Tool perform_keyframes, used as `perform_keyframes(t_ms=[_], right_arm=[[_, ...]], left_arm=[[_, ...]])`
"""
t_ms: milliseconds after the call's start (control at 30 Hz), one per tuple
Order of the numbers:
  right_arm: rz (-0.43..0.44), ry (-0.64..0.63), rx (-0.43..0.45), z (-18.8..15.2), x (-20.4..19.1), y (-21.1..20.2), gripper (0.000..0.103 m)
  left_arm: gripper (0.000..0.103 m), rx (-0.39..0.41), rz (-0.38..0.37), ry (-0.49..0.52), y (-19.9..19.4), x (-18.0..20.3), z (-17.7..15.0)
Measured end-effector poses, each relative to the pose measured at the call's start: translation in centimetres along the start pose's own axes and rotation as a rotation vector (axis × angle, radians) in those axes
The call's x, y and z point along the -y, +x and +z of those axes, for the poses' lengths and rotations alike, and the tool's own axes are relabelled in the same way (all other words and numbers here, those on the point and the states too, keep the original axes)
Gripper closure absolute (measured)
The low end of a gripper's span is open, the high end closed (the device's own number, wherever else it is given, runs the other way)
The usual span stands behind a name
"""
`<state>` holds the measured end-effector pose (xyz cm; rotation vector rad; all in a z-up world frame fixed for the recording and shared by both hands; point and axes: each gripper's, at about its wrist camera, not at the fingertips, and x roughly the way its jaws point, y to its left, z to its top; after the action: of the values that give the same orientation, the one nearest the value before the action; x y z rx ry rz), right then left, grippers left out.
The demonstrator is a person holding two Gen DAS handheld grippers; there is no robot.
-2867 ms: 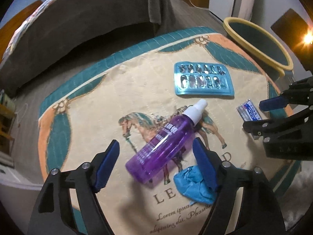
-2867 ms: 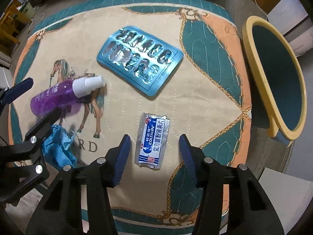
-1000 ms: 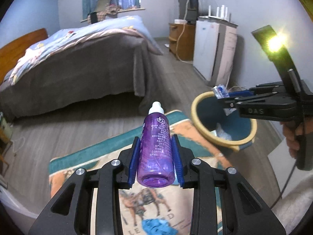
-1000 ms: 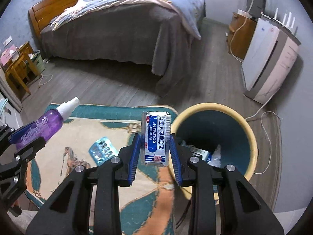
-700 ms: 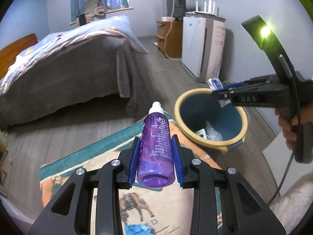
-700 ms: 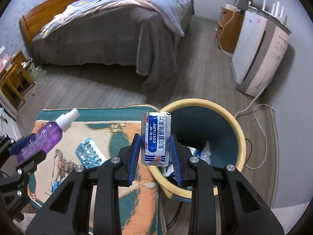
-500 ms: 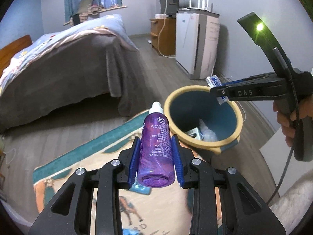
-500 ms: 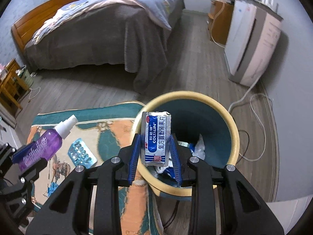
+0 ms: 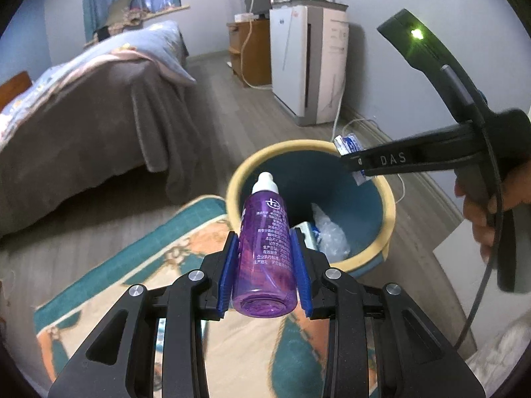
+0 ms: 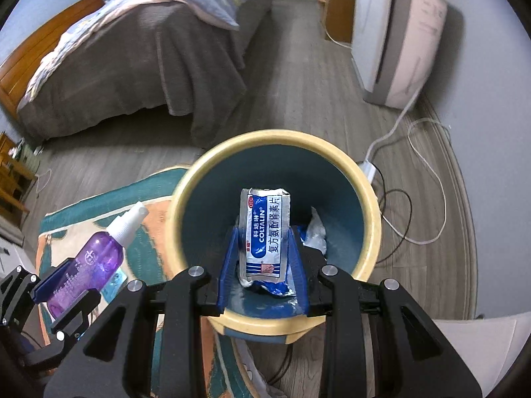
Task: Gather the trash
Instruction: 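Carry the medicine packet over the bin with the right tool while the left tool carries the bottle, then open both tools to drop the packet and spray bottle into the bin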
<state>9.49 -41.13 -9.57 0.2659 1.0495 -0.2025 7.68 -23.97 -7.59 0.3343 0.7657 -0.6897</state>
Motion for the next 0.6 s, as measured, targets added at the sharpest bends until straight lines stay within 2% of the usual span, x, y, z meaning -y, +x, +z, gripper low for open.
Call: perform_keyframes(t_ms=[200, 600], right_arm=[[-0.018, 0.043, -0.063, -0.5, 1.1, 2.4, 0.073], [-0.038, 0.11, -0.115, -0.6, 3.3, 4.7, 0.073]], left_arm=[[0.069, -0.043, -0.013, 0.039, 3.1, 0.9, 1.1], [0.069, -0.117, -0.017, 0.058, 8.3, 1.9, 1.7]])
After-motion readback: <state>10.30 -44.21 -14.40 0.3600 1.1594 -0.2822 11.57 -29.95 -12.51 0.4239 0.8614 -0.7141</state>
